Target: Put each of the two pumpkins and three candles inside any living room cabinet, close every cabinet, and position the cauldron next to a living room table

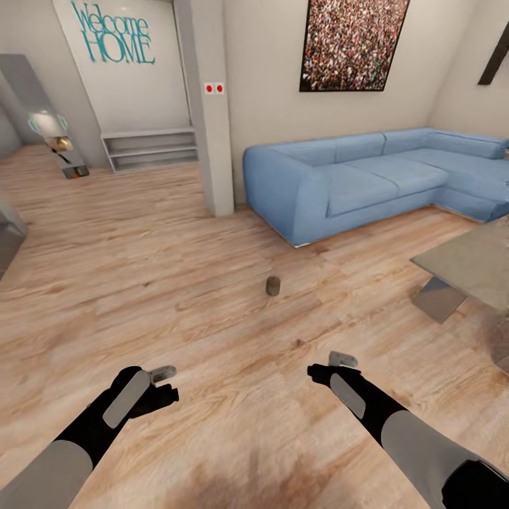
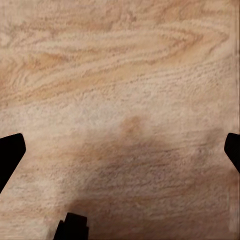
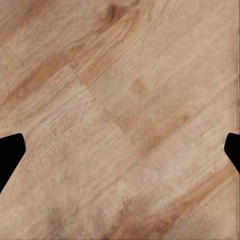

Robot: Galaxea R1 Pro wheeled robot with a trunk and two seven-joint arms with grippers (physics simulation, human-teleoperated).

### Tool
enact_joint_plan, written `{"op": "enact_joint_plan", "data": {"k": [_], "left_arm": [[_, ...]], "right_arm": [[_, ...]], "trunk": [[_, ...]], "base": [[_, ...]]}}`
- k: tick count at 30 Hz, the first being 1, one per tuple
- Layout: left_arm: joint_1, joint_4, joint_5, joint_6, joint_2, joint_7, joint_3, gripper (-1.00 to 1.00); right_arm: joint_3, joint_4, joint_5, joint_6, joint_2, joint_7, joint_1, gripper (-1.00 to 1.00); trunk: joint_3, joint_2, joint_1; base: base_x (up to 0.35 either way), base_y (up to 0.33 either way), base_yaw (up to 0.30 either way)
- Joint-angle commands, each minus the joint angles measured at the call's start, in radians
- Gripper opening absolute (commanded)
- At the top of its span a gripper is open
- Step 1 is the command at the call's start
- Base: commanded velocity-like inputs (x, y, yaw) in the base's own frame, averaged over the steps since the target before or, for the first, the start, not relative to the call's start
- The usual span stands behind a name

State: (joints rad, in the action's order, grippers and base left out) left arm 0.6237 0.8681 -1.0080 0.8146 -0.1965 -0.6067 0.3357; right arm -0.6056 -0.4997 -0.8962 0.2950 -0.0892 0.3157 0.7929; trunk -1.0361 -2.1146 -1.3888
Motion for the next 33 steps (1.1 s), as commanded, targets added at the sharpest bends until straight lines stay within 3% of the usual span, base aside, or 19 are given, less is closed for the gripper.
{"op": "enact_joint_plan", "data": {"k": [1, 12, 27, 33], "left_arm": [[0.001, 0.002, -0.011, 0.000, -0.001, -0.010, 0.004, 1.00], [0.001, 0.002, -0.012, 0.000, 0.001, -0.010, 0.004, 1.00], [0.001, 0.001, -0.012, 0.001, 0.001, -0.010, 0.003, 1.00], [0.001, 0.002, -0.012, 0.000, 0.000, -0.010, 0.003, 1.00]], "right_arm": [[-0.008, -0.002, -0.007, 0.003, -0.001, 0.008, 0.001, 1.00], [-0.008, -0.002, -0.007, 0.003, -0.001, 0.008, 0.001, 1.00], [-0.008, -0.002, -0.007, 0.002, -0.001, 0.008, 0.001, 1.00], [-0.008, -0.002, -0.007, 0.002, -0.001, 0.008, 0.001, 1.00]], "trunk": [[-0.002, 0.000, 0.000], [-0.014, 0.000, 0.000], [-0.015, 0.000, 0.000], [-0.015, 0.000, 0.000]], "base": [[0.182, -0.081, -0.199], [0.031, -0.014, -0.181], [0.003, 0.000, -0.010], [0.210, 0.036, 0.000]]}}
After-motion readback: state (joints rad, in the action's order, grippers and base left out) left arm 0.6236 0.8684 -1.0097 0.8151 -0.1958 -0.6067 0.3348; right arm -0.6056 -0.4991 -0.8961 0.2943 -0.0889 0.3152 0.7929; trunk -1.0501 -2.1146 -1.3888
